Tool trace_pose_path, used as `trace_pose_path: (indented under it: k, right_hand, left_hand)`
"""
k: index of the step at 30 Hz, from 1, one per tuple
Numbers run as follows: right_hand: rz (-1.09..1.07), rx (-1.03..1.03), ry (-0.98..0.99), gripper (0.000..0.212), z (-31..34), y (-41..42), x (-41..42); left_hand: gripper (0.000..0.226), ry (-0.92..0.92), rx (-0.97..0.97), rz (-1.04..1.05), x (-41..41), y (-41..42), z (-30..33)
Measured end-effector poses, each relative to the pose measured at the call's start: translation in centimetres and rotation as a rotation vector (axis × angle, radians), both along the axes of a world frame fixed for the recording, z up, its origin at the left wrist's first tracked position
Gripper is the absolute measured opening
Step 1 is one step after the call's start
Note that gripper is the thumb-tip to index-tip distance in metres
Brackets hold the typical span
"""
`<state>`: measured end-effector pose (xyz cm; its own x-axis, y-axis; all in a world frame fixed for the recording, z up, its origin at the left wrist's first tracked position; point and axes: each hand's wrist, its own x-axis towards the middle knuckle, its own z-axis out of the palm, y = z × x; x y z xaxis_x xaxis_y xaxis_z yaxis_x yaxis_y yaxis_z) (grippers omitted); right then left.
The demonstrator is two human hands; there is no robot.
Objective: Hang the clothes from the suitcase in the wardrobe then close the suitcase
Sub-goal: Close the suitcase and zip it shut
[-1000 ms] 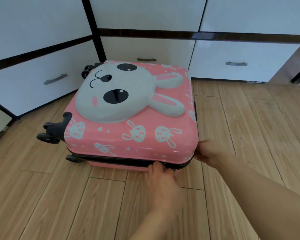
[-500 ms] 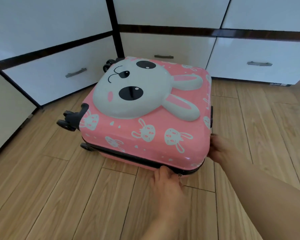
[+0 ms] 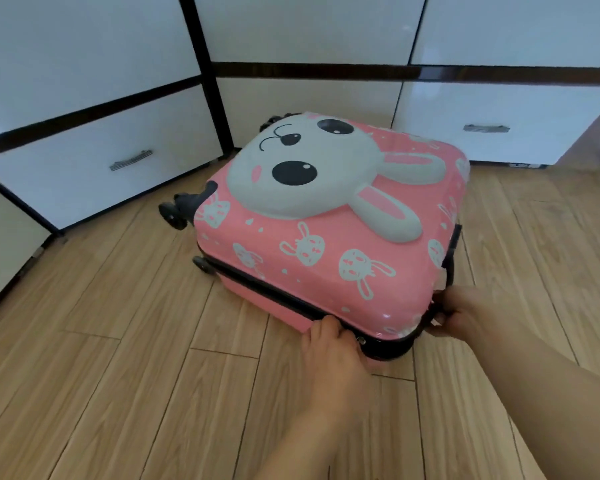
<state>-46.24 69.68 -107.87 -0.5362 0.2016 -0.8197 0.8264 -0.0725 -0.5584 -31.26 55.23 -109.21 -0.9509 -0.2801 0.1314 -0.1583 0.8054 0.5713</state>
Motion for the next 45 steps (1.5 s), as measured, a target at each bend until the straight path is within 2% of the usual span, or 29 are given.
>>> trace_pose_path:
  k: [3, 4, 7, 9, 13, 16, 18, 27, 29, 32, 36, 38, 41, 43, 45]
  right_hand:
    - [-0.093, -0.018, -0.004, 0.021, 0.5, 2.1, 1.7]
    - [-0.114, -0.044, 0.001, 0.023, 0.5, 2.5, 2.4]
    - [-0.13, -0.136, -0.041, 0.024, 0.8, 2.4, 4.1]
    - [-0.199, -0.21, -0.056, 0.02, 0.9, 1.5, 5.0]
    - [-0.376, -0.414, 0.058, 0.025, 1.5, -1.5, 6.0]
    - [-0.459, -0.524, 0.114, 0.013, 3.2, -3.9, 5.9]
    - [-0.454, -0.548, 0.134, 0.011, 3.8, -5.1, 5.6]
    - [-0.456, -0.597, 0.165, 0.037, 4.2, -7.1, 5.4]
    - [-0.431, -0.621, 0.191, 0.036, 4.4, -7.4, 5.2]
    - [-0.378, -0.63, 0.234, 0.02, 4.8, -8.2, 4.9]
    - [-0.318, -0.647, 0.275, 0.012, 5.6, -8.8, 4.3]
    - [-0.207, -0.612, 0.246, 0.007, 5.9, -9.0, 4.3]
    - [-0.061, -0.54, 0.229, 0.019, 5.9, -9.0, 4.5]
    - [-0.056, -0.583, 0.209, 0.022, 5.2, -8.7, 5.1]
    - [-0.116, -0.721, 0.163, 0.021, 3.7, -8.8, 5.8]
  left_hand:
    - [0.036, -0.035, 0.035, -0.072, -1.4, -0.1, -0.8]
    - [0.031, -0.056, 0.105, -0.056, -2.0, -0.1, -0.7]
    - [0.017, -0.194, 0.147, -0.017, -3.8, -0.8, -0.2]
    - [0.016, -0.237, 0.104, 0.029, -4.8, -1.9, 1.1]
    - [0.022, -0.252, -0.153, 0.121, -6.7, -4.4, 3.5]
    - [0.019, -0.215, -0.196, 0.133, -7.4, -5.1, 4.5]
    - [0.019, -0.208, -0.184, 0.143, -7.4, -5.1, 5.1]
    - [0.021, -0.074, -0.046, 0.193, -7.4, -4.0, 6.4]
    - [0.024, -0.056, -0.086, 0.151, -7.4, -3.1, 6.8]
    - [0.026, -0.026, -0.063, 0.11, -7.8, -2.2, 7.8]
    - [0.024, 0.02, -0.093, 0.026, -9.1, -2.2, 8.7]
    - [0.024, 0.001, -0.169, -0.046, -9.4, -1.8, 8.9]
    - [0.023, -0.056, -0.272, -0.14, -9.5, -1.3, 8.8]
    - [0.024, -0.122, -0.283, -0.201, -9.5, -1.1, 8.5]
    - [0.025, -0.194, -0.264, -0.233, -9.2, -1.1, 8.1]
